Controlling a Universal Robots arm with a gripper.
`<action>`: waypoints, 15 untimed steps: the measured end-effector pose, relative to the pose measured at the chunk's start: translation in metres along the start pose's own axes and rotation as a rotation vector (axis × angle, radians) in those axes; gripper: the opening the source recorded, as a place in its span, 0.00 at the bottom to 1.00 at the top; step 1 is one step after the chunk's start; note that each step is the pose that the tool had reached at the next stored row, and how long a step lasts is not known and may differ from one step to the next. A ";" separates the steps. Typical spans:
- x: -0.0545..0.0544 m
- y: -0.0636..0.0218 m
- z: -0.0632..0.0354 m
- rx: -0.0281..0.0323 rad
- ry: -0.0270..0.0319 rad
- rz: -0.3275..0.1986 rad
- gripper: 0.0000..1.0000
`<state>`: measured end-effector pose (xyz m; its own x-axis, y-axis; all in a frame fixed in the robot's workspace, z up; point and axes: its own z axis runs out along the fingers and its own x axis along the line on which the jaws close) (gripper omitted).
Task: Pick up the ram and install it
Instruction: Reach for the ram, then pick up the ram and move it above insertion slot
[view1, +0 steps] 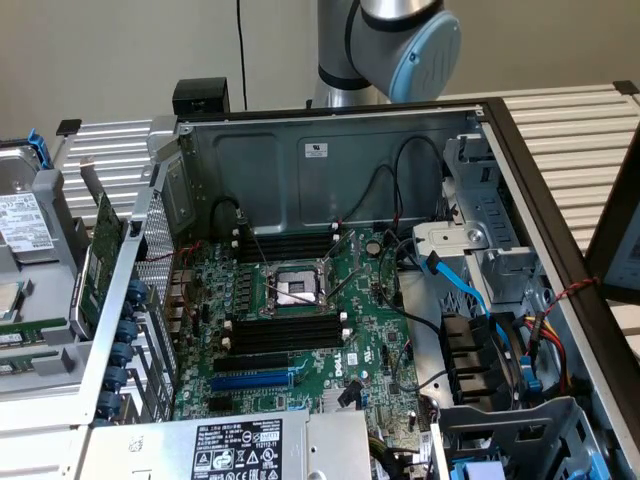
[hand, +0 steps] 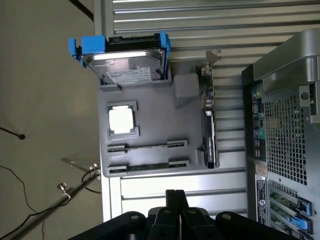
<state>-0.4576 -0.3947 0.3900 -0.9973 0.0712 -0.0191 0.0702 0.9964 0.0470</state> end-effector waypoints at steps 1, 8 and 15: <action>0.000 0.0023 0.0001 0.0005 -0.0001 0.000 0.11; 0.002 0.0156 0.0007 0.0025 0.0004 -0.001 0.11; 0.002 0.0156 0.0007 0.0025 0.0005 -0.001 0.11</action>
<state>-0.4585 -0.3789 0.3900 -0.9973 0.0704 -0.0187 0.0695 0.9966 0.0445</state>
